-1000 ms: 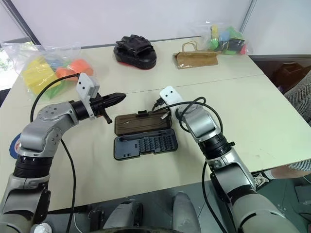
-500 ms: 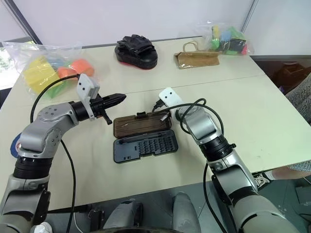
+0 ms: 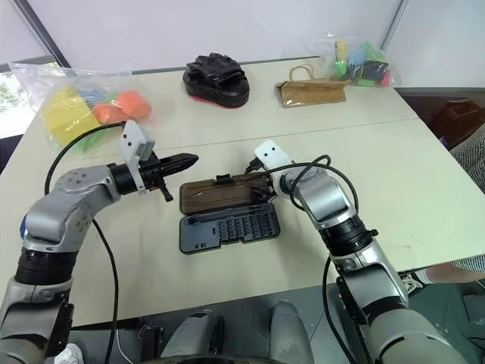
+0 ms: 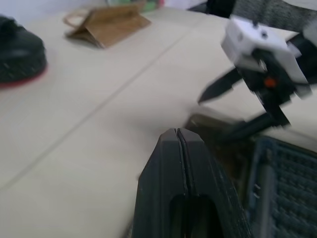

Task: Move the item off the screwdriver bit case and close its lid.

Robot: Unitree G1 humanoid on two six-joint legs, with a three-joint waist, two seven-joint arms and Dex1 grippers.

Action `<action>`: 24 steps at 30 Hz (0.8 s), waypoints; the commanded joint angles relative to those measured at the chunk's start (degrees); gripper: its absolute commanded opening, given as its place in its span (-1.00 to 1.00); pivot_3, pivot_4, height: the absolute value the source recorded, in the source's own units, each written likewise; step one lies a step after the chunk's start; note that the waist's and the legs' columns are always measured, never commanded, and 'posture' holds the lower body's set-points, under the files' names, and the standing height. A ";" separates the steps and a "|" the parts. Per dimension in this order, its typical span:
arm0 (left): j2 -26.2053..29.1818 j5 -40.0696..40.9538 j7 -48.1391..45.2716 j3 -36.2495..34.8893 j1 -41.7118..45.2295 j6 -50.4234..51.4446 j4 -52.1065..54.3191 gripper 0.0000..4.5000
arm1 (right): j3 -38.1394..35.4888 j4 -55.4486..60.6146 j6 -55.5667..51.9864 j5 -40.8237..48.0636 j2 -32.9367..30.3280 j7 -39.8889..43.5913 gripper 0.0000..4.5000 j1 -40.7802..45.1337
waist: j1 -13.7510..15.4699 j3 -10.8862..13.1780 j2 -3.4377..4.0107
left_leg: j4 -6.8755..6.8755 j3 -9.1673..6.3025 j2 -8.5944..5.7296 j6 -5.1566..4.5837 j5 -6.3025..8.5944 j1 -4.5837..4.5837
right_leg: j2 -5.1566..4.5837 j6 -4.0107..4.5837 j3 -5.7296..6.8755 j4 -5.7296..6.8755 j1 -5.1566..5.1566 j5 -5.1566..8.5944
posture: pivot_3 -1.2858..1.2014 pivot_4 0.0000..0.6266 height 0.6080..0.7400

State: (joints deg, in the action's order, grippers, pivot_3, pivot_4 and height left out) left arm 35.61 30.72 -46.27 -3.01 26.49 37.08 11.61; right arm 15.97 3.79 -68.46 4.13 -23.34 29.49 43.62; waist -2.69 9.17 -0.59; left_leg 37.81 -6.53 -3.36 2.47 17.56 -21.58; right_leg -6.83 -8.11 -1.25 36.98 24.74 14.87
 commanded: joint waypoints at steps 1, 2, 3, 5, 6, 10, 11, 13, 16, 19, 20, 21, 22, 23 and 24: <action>3.25 2.85 -2.06 -3.38 -1.45 2.00 3.74 -1.00 | -4.22 5.85 -0.71 2.30 -1.60 1.01 0.99 1.75 | 0.15 0.01 0.00 | 0.01 0.00 0.00 0.00 0.00 -0.02 | 0.00 0.00 0.00 -0.02 0.00 0.00 | 0.03 -0.52 1.00; 4.18 3.36 -2.67 -3.68 -2.31 2.52 4.28 -1.00 | -5.36 6.74 -0.75 2.82 -1.99 1.10 0.99 2.04 | 0.18 0.01 0.00 | 0.01 0.01 0.00 0.00 0.00 -0.01 | 0.00 0.00 -0.01 -0.01 0.00 0.00 | 0.03 -0.52 1.00; 5.00 3.71 -3.36 -3.83 -3.22 2.72 4.73 -1.00 | -6.33 7.50 -0.67 3.31 -2.36 1.21 0.99 2.31 | 0.21 0.01 0.00 | 0.01 0.01 0.00 0.00 0.00 -0.02 | 0.00 0.00 -0.01 -0.01 0.00 0.00 | 0.03 -0.52 1.00; 5.62 3.82 -3.84 -3.91 -4.29 2.52 4.94 -1.00 | -8.14 8.74 -0.42 4.69 -2.51 1.61 0.99 2.52 | 0.25 0.01 0.00 | 0.01 0.02 0.00 0.00 0.00 -0.01 | 0.00 0.00 -0.01 -0.02 0.00 0.00 | 0.03 -0.52 1.00; 5.65 4.12 -3.84 -3.90 -4.74 2.91 5.15 -1.00 | -8.42 9.73 1.44 5.05 -2.86 2.07 0.99 2.13 | 0.36 0.01 0.00 | 0.01 0.02 0.00 0.00 0.00 -0.02 | 0.00 0.00 -0.01 -0.02 0.00 0.00 | 0.03 -0.52 1.00; 6.61 6.32 -6.14 -2.39 -6.76 5.33 8.17 -1.00 | -8.77 10.77 6.72 5.75 -2.90 2.53 0.99 1.41 | 0.36 0.02 -0.01 | 0.02 0.03 0.00 -0.01 0.00 -0.03 | 0.00 0.00 -0.01 -0.04 -0.01 0.00 | 0.03 -0.52 1.00; 7.07 6.66 -7.01 -1.81 -7.39 5.66 9.08 -1.00 | -8.99 10.65 8.21 6.02 -2.61 2.61 0.99 1.25 | 0.32 0.02 -0.01 | 0.02 0.04 0.00 -0.01 0.00 -0.03 | 0.00 0.00 -0.02 -0.04 -0.01 0.00 | 0.03 -0.52 1.00; 8.06 5.11 -8.85 0.48 -8.81 4.57 9.79 -1.00 | -8.76 9.89 9.68 6.28 -2.20 2.53 0.99 1.20 | 0.32 0.02 -0.01 | 0.01 0.04 0.01 -0.01 0.00 -0.02 | -0.01 0.00 -0.02 -0.04 -0.01 0.00 | 0.03 -0.52 1.00; 8.23 0.86 -9.91 4.13 -10.66 0.61 7.59 -1.00 | -7.32 7.78 12.72 5.27 -1.64 1.69 0.99 0.79 | 0.32 0.02 -0.01 | 0.00 0.05 0.01 -0.01 0.00 -0.01 | -0.01 0.01 -0.02 -0.05 -0.01 0.00 | 0.03 -0.52 1.00; 7.94 -2.91 -10.33 6.84 -11.60 -3.27 4.66 -1.00 | -5.90 4.70 13.15 4.60 -1.27 1.33 0.99 1.14 | 0.37 0.02 -0.01 | 0.00 0.07 0.01 0.00 0.00 -0.01 | 0.00 0.01 -0.03 -0.06 -0.01 0.01 | 0.03 -0.52 1.00; 7.90 -3.96 -10.64 7.68 -11.82 -4.37 3.72 -1.00 | -5.68 3.57 12.69 4.67 -0.95 1.24 0.99 1.52 | 0.36 0.02 -0.01 | 0.00 0.07 0.00 0.00 0.00 -0.02 | 0.00 0.01 -0.03 -0.06 -0.01 0.01 | 0.03 -0.52 1.00; 7.83 -5.12 -11.13 8.53 -12.16 -5.78 2.69 -1.00 | -4.95 2.54 12.54 4.40 -0.89 1.25 0.99 1.91 | 0.36 0.03 0.00 | 0.00 0.08 0.01 0.00 0.00 -0.01 | 0.00 0.01 -0.03 -0.06 -0.01 0.01 | 0.03 -0.52 1.00; 7.71 -5.95 -11.45 9.09 -12.24 -6.77 1.86 -1.00 | -4.45 1.70 12.58 4.20 -0.88 1.30 0.99 2.25 | 0.37 0.03 0.00 | 0.00 0.08 0.01 0.00 0.00 -0.02 | 0.00 0.01 -0.03 -0.08 -0.01 0.01 | 0.03 -0.52 1.00; 7.35 -7.00 -11.62 9.73 -12.33 -8.15 0.63 -1.00 | -3.10 0.70 13.43 3.35 -1.26 1.58 0.99 2.83 | 0.36 0.03 0.00 | 0.00 0.08 0.01 0.00 0.00 -0.02 | 0.00 0.01 -0.03 -0.08 -0.01 0.01 | 0.03 -0.52 1.00; 6.82 -7.85 -11.59 10.24 -12.34 -9.19 -0.68 -1.00 | -1.92 -0.45 14.36 2.38 -1.49 1.63 0.99 3.52 | 0.36 0.04 0.02 | 0.00 0.08 0.01 0.00 0.00 -0.02 | 0.00 0.01 -0.03 -0.10 -0.01 0.01 | 0.03 -0.52 1.00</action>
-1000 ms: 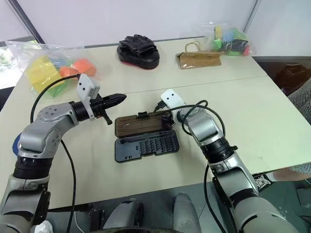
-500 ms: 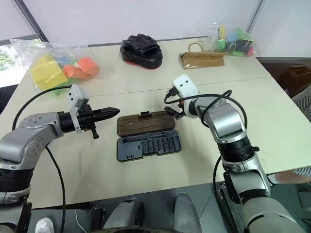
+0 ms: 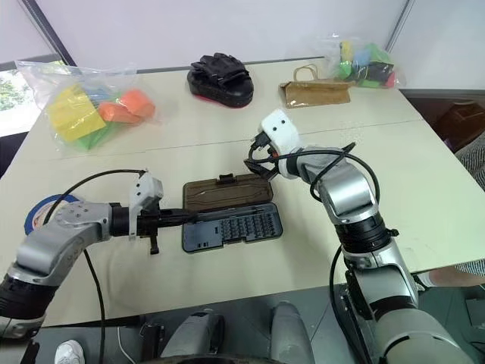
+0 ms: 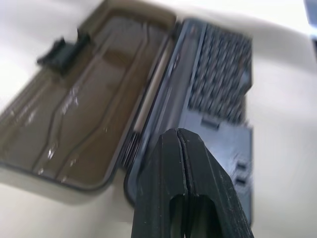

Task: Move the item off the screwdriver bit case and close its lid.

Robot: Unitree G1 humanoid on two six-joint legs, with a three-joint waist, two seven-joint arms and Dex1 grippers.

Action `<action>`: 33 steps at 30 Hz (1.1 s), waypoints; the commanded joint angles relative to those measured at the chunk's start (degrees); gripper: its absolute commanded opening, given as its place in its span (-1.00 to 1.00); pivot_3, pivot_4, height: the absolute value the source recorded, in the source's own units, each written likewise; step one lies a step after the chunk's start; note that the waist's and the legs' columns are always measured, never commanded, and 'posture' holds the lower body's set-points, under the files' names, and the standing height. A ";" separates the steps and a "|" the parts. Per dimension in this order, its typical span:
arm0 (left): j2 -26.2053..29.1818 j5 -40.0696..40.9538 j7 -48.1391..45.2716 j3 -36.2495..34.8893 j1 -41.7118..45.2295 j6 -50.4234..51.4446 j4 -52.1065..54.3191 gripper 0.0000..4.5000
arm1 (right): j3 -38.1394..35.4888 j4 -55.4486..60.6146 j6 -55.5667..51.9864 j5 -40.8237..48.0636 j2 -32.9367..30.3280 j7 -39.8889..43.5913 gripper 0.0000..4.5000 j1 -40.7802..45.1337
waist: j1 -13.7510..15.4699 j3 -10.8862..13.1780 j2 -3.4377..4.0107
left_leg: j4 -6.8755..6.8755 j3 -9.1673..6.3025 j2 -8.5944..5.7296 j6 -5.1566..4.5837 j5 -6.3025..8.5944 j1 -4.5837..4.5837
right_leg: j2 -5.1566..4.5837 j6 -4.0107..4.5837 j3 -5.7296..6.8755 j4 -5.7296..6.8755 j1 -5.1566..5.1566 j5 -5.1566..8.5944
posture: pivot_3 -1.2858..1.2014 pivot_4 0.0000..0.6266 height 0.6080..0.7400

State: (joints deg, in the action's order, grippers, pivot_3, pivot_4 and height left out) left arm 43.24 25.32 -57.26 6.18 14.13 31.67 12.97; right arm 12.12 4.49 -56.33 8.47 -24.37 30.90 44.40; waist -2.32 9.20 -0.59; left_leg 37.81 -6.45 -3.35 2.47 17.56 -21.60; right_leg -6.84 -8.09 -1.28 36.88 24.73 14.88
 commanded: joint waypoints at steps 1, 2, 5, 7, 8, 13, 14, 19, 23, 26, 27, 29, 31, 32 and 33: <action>-1.31 -3.20 -0.71 1.51 -0.06 -4.78 -3.30 -1.00 | 2.85 -2.33 2.91 -2.65 -0.60 0.43 0.99 3.43 | 0.01 0.01 0.01 | 0.00 0.01 0.00 0.00 0.00 0.00 | 0.00 0.00 0.00 0.00 0.00 0.00 | 0.03 -0.52 1.00; -1.60 -4.05 -0.96 2.07 -0.27 -6.03 -4.38 -1.00 | 4.36 -3.69 4.82 -3.72 -1.21 1.37 0.99 4.26 | 0.03 0.01 0.01 | 0.00 0.00 0.00 0.00 0.00 0.00 | 0.00 0.00 0.01 0.00 0.00 0.00 | 0.03 -0.52 1.00; -2.53 -4.97 -1.49 3.12 -0.61 -7.68 -6.04 -1.00 | 7.21 -7.83 9.58 -5.63 -2.36 4.25 0.99 6.30 | 0.06 0.01 0.02 | 0.01 0.02 0.00 0.00 0.00 0.01 | 0.00 0.00 0.01 -0.01 -0.02 0.00 | 0.03 -0.52 1.00; -3.10 -5.55 -1.68 3.83 -0.89 -8.52 -6.51 -1.00 | 8.57 -11.42 12.76 -6.52 -2.65 6.54 0.99 7.43 | 0.09 0.00 0.02 | 0.01 0.01 0.00 0.00 0.00 0.04 | 0.00 0.00 0.01 -0.01 -0.05 0.00 | 0.03 -0.52 1.00; -3.32 -5.82 -1.75 4.03 -1.01 -8.86 -6.67 -1.00 | 9.25 -12.91 14.48 -7.12 -2.82 7.56 0.99 7.83 | 0.12 0.00 0.02 | 0.01 0.01 -0.01 0.00 0.00 0.07 | 0.00 0.00 0.01 -0.02 -0.09 0.00 | 0.03 -0.52 1.00; -3.25 -5.45 -2.27 3.45 -1.52 -9.04 -5.72 -1.00 | 13.03 -19.07 21.14 -10.40 -3.12 12.78 0.99 8.84 | 0.07 0.00 0.02 | 0.01 0.00 0.00 -0.01 0.00 0.09 | 0.00 0.00 0.02 -0.05 -0.11 0.00 | 0.03 -0.52 1.00; -3.17 -4.75 -2.29 2.84 -1.52 -8.66 -4.97 -1.00 | 13.36 -20.05 22.30 -10.98 -3.05 13.28 0.99 8.77 | 0.03 0.00 0.02 | 0.01 0.01 -0.01 0.00 0.00 0.08 | 0.00 0.00 0.02 -0.04 -0.11 0.00 | 0.03 -0.52 1.00; -2.33 -1.70 -2.91 0.70 -1.52 -5.44 -1.19 -1.00 | 13.33 -23.04 25.23 -12.39 -2.04 15.17 0.99 8.78 | -0.14 0.01 0.02 | 0.00 -0.01 0.00 0.00 0.00 0.08 | 0.00 0.00 0.02 -0.03 -0.08 0.00 | 0.03 -0.52 1.00; -1.87 -1.60 -3.48 1.09 -1.87 -4.31 0.41 -1.00 | 12.93 -23.98 25.72 -12.72 -1.29 16.79 0.99 8.80 | -0.18 0.01 0.02 | -0.01 -0.01 0.01 0.00 0.00 0.06 | 0.00 0.00 0.02 -0.01 -0.04 0.00 | 0.03 -0.52 1.00; -1.87 -3.54 -3.33 2.02 -2.35 -5.48 -0.46 -1.00 | 13.18 -25.42 26.33 -13.49 -0.78 17.72 0.99 9.37 | -0.07 0.01 0.03 | 0.00 -0.02 0.01 0.00 0.00 0.06 | 0.00 0.00 0.02 -0.01 -0.05 0.00 | 0.03 -0.52 1.00; -1.91 -4.21 -3.24 2.27 -2.45 -6.02 -1.00 -1.00 | 13.12 -26.06 26.44 -13.45 -0.46 18.18 0.99 9.66 | -0.09 0.01 0.03 | 0.00 -0.01 0.00 0.00 0.00 0.06 | 0.00 0.00 0.01 -0.01 -0.05 0.00 | 0.03 -0.52 1.00; -2.11 -4.92 -3.23 2.44 -2.72 -6.78 -1.60 -1.00 | 12.32 -27.85 25.79 -12.65 0.63 18.88 0.99 10.41 | -0.12 0.01 0.03 | 0.00 -0.01 0.00 0.00 0.00 0.06 | 0.00 0.00 0.01 -0.02 -0.05 0.00 | 0.03 -0.52 1.00; -2.29 -5.14 -3.19 2.50 -2.90 -7.14 -1.66 -1.00 | 10.80 -31.36 24.65 -11.64 2.19 18.73 0.99 11.90 | -0.17 0.01 0.03 | -0.01 -0.01 0.01 0.00 0.00 0.07 | 0.01 0.00 0.02 -0.02 -0.05 0.00 | 0.03 -0.52 1.00; -2.40 -5.18 -3.09 2.51 -2.94 -7.15 -1.58 -1.00 | 10.14 -33.48 24.62 -11.43 2.85 18.64 0.99 12.73 | -0.18 0.01 0.03 | -0.01 -0.01 0.01 0.00 0.00 0.07 | 0.01 0.00 0.01 -0.02 -0.05 0.00 | 0.03 -0.52 1.00; -2.52 -5.26 -2.96 2.53 -3.07 -7.17 -1.41 -1.00 | 9.53 -35.22 24.65 -11.33 3.36 18.45 0.99 13.35 | -0.19 0.01 0.03 | -0.01 -0.01 0.01 0.00 0.00 0.07 | 0.01 0.00 0.01 -0.01 -0.05 0.00 | 0.03 -0.52 1.00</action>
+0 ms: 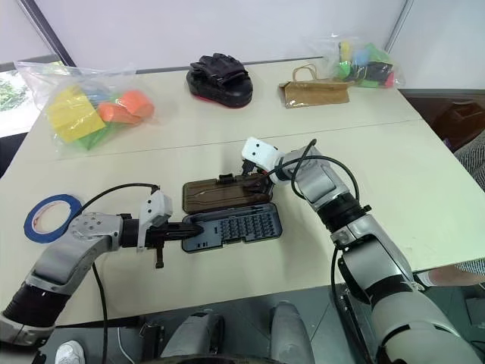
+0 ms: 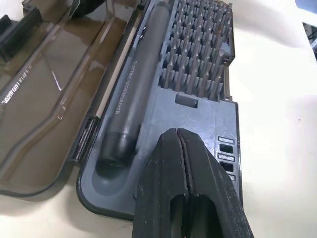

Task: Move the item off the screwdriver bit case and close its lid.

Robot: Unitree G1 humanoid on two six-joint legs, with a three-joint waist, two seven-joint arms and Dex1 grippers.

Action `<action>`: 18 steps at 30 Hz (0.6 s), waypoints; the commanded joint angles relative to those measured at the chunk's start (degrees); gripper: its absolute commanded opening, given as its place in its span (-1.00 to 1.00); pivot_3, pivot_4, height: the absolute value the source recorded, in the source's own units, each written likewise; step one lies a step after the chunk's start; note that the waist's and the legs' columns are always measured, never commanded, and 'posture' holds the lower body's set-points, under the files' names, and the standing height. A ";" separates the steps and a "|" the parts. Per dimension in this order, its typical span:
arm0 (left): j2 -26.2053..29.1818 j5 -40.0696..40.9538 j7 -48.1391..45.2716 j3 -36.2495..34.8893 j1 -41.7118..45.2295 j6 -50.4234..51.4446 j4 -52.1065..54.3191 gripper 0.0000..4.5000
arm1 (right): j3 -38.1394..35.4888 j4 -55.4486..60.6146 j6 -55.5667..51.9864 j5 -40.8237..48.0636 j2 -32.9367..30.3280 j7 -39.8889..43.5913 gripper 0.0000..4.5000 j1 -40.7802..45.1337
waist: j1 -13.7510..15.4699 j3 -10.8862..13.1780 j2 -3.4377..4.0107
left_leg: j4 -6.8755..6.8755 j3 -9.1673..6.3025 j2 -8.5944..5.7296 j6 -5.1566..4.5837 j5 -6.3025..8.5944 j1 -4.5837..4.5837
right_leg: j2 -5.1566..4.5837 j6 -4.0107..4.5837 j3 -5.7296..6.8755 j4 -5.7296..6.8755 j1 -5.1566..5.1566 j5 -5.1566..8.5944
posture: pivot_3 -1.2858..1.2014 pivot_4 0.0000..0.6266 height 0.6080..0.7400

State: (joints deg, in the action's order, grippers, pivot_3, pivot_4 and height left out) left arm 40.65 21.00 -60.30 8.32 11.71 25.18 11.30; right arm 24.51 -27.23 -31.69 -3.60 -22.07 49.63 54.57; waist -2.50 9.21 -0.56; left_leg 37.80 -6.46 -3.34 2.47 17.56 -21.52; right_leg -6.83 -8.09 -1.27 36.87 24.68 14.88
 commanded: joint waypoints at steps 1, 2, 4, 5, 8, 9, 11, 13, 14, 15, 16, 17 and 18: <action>-0.01 -1.02 0.18 0.41 -0.75 -0.74 0.40 -1.00 | -3.36 -5.17 0.23 0.69 1.48 -0.49 0.99 3.75 | -0.02 0.00 0.00 | 0.00 0.00 0.00 0.00 0.00 0.00 | 0.00 0.00 0.00 0.01 0.00 0.00 | 0.03 -0.52 1.00; -0.08 -1.07 0.24 0.41 -0.82 -0.78 0.50 -1.00 | -3.57 -7.07 1.05 0.45 1.68 -0.59 0.99 4.33 | 0.05 0.00 0.00 | 0.00 0.00 0.00 0.00 0.00 0.00 | 0.00 0.00 0.00 0.00 0.00 0.00 | 0.03 -0.52 1.00; -0.15 -1.12 0.40 0.36 -1.07 -0.90 0.74 -1.00 | -3.88 -10.04 2.49 -0.07 1.89 -0.86 0.99 5.15 | 0.14 0.00 0.00 | 0.00 -0.03 0.00 0.00 0.00 -0.01 | -0.01 0.00 0.00 0.00 0.00 0.00 | 0.03 -0.52 1.00; -0.16 -1.12 0.47 0.34 -1.14 -0.94 0.79 -1.00 | -4.06 -11.08 2.95 -0.25 2.01 -0.97 0.99 5.44 | 0.11 0.00 0.00 | 0.00 -0.02 0.00 0.00 0.00 -0.01 | -0.01 0.00 0.00 0.00 -0.01 0.00 | 0.03 -0.52 1.00; -0.22 -1.12 0.84 0.22 -1.40 -1.07 1.05 -1.00 | -3.90 -14.26 4.48 -1.12 2.07 -0.68 0.99 5.83 | -0.01 0.00 0.01 | 0.00 -0.01 0.00 0.00 0.00 0.01 | -0.01 0.00 0.00 0.00 -0.01 0.00 | 0.03 -0.52 1.00; -0.24 -1.08 1.00 0.10 -1.44 -1.05 1.20 -1.00 | -3.40 -14.57 4.97 -1.46 1.91 -0.08 0.88 5.48 | -0.01 0.00 0.01 | 0.00 -0.02 0.00 0.00 0.00 0.02 | -0.01 0.00 0.00 0.01 -0.01 0.00 | 0.03 -0.52 1.00; -0.26 -1.02 1.18 -0.09 -1.25 -1.00 1.21 -1.00 | -2.63 -14.62 5.45 -1.87 1.78 1.14 0.61 4.83 | 0.00 -0.01 0.01 | 0.00 -0.01 0.00 0.00 0.00 0.02 | -0.01 0.00 0.00 0.01 -0.02 0.00 | 0.03 -0.52 1.00; -0.22 -1.05 1.27 -0.18 -1.21 -1.01 1.26 -1.00 | -2.15 -14.12 5.63 -2.21 1.66 1.97 0.18 4.29 | 0.02 -0.01 0.01 | 0.02 -0.02 0.00 0.01 0.00 0.02 | -0.01 0.00 0.00 0.01 -0.04 0.00 | 0.03 -0.52 1.00; -0.29 -1.16 1.36 -0.21 -1.08 -1.16 1.08 -1.00 | -1.84 -13.98 5.64 -2.37 1.65 2.54 -0.06 4.15 | 0.02 -0.01 0.01 | 0.04 -0.01 0.00 0.01 0.00 0.03 | -0.01 0.00 0.00 0.01 -0.06 0.00 | 0.03 -0.52 1.00; -0.36 -1.18 1.48 -0.24 -1.01 -1.21 1.01 -1.00 | -1.47 -13.63 5.67 -2.56 1.59 3.11 -0.26 3.92 | 0.02 -0.01 0.01 | 0.05 -0.02 0.00 0.01 -0.01 0.05 | -0.01 0.00 0.00 0.01 -0.07 0.00 | 0.03 -0.52 1.00; -0.47 -1.17 1.61 -0.27 -0.88 -1.24 0.94 -1.00 | -1.14 -13.27 5.65 -2.76 1.60 3.47 -0.52 3.67 | 0.01 -0.01 0.01 | 0.06 -0.02 0.00 0.02 -0.01 0.06 | -0.01 0.00 0.00 0.02 -0.09 0.00 | 0.03 -0.52 1.00; -0.56 -1.17 1.71 -0.27 -0.77 -1.30 0.90 -1.00 | -0.79 -12.83 5.51 -2.99 1.60 3.90 -0.75 3.38 | 0.00 -0.04 0.00 | 0.08 -0.02 0.00 0.03 -0.01 0.07 | -0.01 0.00 0.00 0.04 -0.10 0.00 | 0.03 -0.52 1.00; -0.67 -1.15 1.83 -0.28 -0.77 -1.31 1.06 -1.00 | -0.53 -12.20 5.18 -3.19 1.53 4.37 -0.92 3.00 | 0.00 -0.06 -0.01 | 0.09 -0.02 0.00 0.02 -0.01 0.12 | 0.00 0.00 0.00 0.08 -0.13 0.00 | 0.03 -0.52 1.00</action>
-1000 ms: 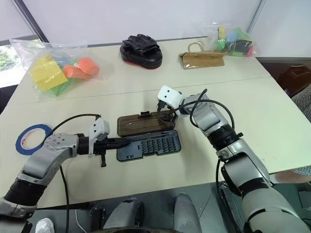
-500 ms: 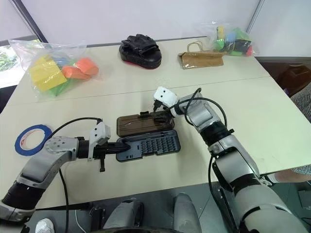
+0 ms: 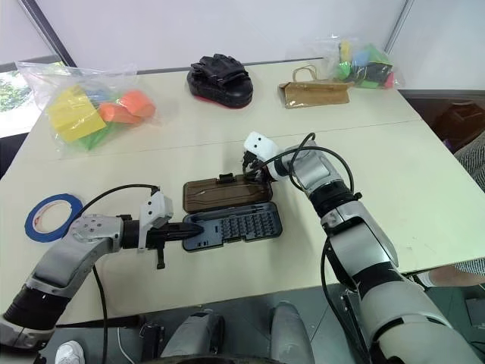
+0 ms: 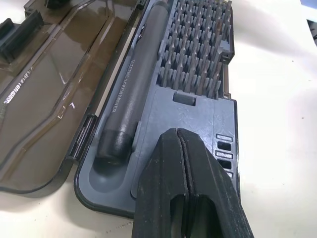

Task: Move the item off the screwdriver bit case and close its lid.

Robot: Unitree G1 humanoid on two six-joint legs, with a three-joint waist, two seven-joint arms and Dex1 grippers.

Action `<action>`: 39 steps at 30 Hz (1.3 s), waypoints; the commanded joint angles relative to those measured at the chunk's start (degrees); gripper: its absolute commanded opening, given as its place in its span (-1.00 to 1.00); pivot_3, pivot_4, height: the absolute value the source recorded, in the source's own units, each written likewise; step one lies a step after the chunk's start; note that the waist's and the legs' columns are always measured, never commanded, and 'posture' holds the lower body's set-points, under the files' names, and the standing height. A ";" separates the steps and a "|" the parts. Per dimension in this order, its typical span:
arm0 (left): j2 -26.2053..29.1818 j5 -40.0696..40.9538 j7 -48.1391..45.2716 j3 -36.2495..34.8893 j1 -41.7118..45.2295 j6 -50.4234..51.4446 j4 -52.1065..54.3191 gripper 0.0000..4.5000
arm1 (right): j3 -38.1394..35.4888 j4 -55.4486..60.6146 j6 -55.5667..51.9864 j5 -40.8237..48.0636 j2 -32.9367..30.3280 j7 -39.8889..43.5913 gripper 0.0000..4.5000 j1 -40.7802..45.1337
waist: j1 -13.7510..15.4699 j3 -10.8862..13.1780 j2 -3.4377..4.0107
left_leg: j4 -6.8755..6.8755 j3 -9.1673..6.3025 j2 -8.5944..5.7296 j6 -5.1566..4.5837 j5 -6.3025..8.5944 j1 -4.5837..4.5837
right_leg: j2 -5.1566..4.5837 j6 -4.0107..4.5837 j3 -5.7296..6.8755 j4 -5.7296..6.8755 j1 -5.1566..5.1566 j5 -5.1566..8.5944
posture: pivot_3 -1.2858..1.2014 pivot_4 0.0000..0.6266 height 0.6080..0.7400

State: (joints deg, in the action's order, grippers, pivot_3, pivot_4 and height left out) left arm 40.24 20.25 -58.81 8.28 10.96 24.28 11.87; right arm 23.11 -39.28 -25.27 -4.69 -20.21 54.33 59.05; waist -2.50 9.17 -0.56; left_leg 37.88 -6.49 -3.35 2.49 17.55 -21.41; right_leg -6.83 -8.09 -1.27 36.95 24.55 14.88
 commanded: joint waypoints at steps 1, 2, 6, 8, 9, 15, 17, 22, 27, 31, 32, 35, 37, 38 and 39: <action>-0.34 -0.41 0.41 -0.25 -0.02 -0.41 0.61 -1.00 | 0.96 0.31 -1.52 -2.28 -0.38 0.00 -0.98 -1.74 | -0.01 -0.03 0.00 | 0.01 -0.01 0.00 0.00 0.00 0.04 | 0.01 0.00 0.01 0.02 -0.04 0.00 | 0.03 -0.52 1.00; -0.46 -0.42 0.51 -0.29 0.01 -0.38 0.68 -1.00 | 1.07 0.73 -1.77 -2.43 -0.42 0.36 -0.98 -1.99 | 0.00 -0.03 0.00 | 0.01 -0.01 0.00 0.00 0.00 0.05 | 0.01 0.00 0.00 0.02 -0.05 0.00 | 0.03 -0.52 1.00; -1.32 -0.71 1.06 -0.55 1.00 -0.68 0.03 -1.00 | 2.52 2.77 -2.34 -3.60 -0.85 2.19 -0.98 -3.42 | 0.08 -0.03 0.01 | 0.02 -0.02 0.00 0.01 0.00 0.05 | 0.00 0.00 0.00 0.04 -0.05 0.00 | 0.03 -0.52 1.00; -1.79 -0.97 1.41 -0.82 1.56 -0.84 -0.54 -1.00 | 2.96 4.45 -3.16 -3.77 -0.95 3.39 -0.98 -4.07 | 0.15 -0.03 0.01 | 0.02 -0.03 0.00 0.01 0.00 0.03 | 0.00 0.00 0.01 0.03 -0.05 0.00 | 0.03 -0.52 1.00; -1.97 -1.05 1.53 -0.95 1.76 -0.85 -0.77 -1.00 | 3.33 5.47 -3.62 -3.91 -1.12 4.13 -0.98 -4.48 | 0.15 -0.03 0.01 | 0.02 -0.04 -0.01 0.01 -0.01 0.03 | 0.00 0.00 0.01 0.03 -0.05 0.00 | 0.03 -0.52 1.00; -2.32 -1.40 1.86 -1.03 2.55 -1.33 -1.69 -1.00 | 5.46 7.71 -3.37 -6.13 -2.53 7.64 -0.98 -5.77 | 0.32 -0.03 0.01 | -0.02 -0.07 -0.01 -0.01 0.02 0.02 | 0.00 0.00 0.04 0.01 -0.03 0.00 | 0.03 -0.52 1.00; -2.49 -1.50 2.03 -0.93 2.82 -1.50 -1.89 -1.00 | 5.95 6.14 -1.50 -7.15 -2.60 8.20 -0.98 -5.48 | 0.36 -0.03 0.01 | -0.02 -0.07 -0.02 -0.01 0.02 0.01 | -0.01 0.00 0.05 -0.01 -0.04 0.00 | 0.03 -0.52 1.00; -3.06 -1.66 2.53 -0.86 3.15 -1.72 -2.04 -1.00 | 5.11 -1.72 2.70 -8.55 -1.14 7.84 -0.34 -3.52 | 0.28 -0.06 -0.01 | -0.02 -0.07 -0.02 0.00 0.02 0.01 | -0.01 0.00 0.07 -0.06 -0.07 0.00 | 0.03 -0.52 1.00; -3.22 -1.84 2.83 -1.11 3.06 -1.89 -2.01 -1.00 | 4.26 -8.75 5.88 -9.67 0.06 7.54 0.78 -0.73 | 0.21 -0.09 -0.01 | -0.03 -0.10 -0.01 0.00 0.02 0.03 | 0.00 0.00 0.09 -0.04 -0.08 0.00 | 0.03 -0.52 1.00; -3.50 -2.05 3.11 -1.12 2.92 -1.99 -1.78 -1.00 | 3.50 -13.09 7.23 -10.29 1.13 7.35 0.78 0.88 | -0.03 -0.15 -0.02 | -0.06 -0.10 -0.01 0.06 0.06 0.05 | 0.00 0.00 0.08 -0.07 -0.08 0.00 | 0.03 -0.52 1.00; -3.54 -2.10 3.15 -1.13 2.89 -2.00 -1.75 -1.00 | 3.45 -14.12 7.63 -10.50 1.36 7.23 0.78 1.25 | -0.04 -0.16 0.00 | -0.05 -0.09 -0.01 0.06 0.06 0.06 | 0.00 0.00 0.08 -0.07 -0.08 0.00 | 0.03 -0.52 1.00; -3.60 -2.17 3.32 -1.18 2.73 -2.01 -1.46 -1.00 | 3.58 -16.08 8.67 -10.95 1.61 7.46 0.53 1.83 | -0.02 -0.25 0.00 | -0.03 -0.09 0.00 0.08 0.05 0.09 | 0.01 0.00 0.08 -0.04 -0.10 0.00 | 0.03 -0.52 1.00; -3.61 -2.14 3.51 -1.28 2.75 -1.95 -1.20 -1.00 | 3.93 -17.23 9.46 -11.46 1.58 7.77 0.20 1.88 | -0.04 -0.40 -0.01 | -0.02 -0.09 0.00 0.07 0.05 0.11 | 0.01 0.00 0.07 -0.05 -0.13 0.00 | 0.03 -0.52 1.00; -3.61 -2.12 3.63 -1.34 2.81 -1.91 -1.10 -1.00 | 3.98 -17.74 9.77 -11.62 1.60 7.92 -0.05 1.86 | -0.01 -0.43 0.00 | -0.02 -0.08 0.00 0.07 0.05 0.12 | 0.01 0.00 0.07 -0.05 -0.15 0.00 | 0.03 -0.52 1.00; -3.61 -2.10 3.72 -1.37 2.85 -1.88 -1.03 -1.00 | 3.98 -18.12 10.00 -11.72 1.63 8.02 -0.27 1.87 | 0.03 -0.47 0.00 | -0.01 -0.09 0.00 0.07 0.05 0.12 | 0.01 0.00 0.07 -0.05 -0.16 0.00 | 0.03 -0.52 1.00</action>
State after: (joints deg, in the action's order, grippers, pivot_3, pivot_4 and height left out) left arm 36.57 17.98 -55.21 8.19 13.70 23.22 9.10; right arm 23.98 -52.38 -14.35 -12.76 -18.79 62.49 64.05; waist -2.48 8.70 -0.56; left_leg 37.89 -6.58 -3.35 2.57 17.59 -21.28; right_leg -6.82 -8.09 -1.19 36.90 24.38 14.88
